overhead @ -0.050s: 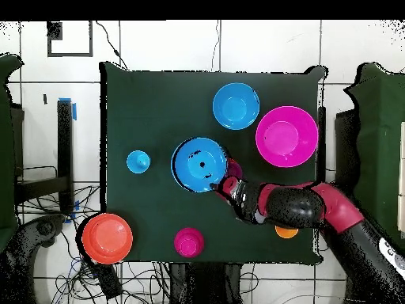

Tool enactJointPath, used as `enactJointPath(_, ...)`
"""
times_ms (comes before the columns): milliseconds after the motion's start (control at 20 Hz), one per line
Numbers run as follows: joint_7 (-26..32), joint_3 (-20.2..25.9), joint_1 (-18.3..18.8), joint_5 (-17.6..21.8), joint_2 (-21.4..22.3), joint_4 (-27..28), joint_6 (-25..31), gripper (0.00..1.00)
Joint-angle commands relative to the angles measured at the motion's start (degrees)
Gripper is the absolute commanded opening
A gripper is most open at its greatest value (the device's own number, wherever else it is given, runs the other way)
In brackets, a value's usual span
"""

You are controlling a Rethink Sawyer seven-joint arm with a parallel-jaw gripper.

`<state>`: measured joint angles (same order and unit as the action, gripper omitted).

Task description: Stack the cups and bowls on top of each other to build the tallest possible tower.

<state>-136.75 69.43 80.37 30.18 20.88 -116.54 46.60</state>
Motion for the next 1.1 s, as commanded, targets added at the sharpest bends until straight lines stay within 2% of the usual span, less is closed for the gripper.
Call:
enactJointPath(50, 18.08, 1.85, -0.25, -3.50, 1.11, 4.74, 10.21, 0.00)
enactJointPath(500, 18.97, 1.97, 0.64, -3.68, 1.24, 4.96, 11.49, 0.00)
enactJointPath(800, 21.76, 0.10, 0.23, -1.48, -1.15, 7.02, 11.04, 0.00)
enactJointPath(1100, 22.82, -0.31, 0.09, -0.71, -1.61, 8.05, 11.28, 0.00)
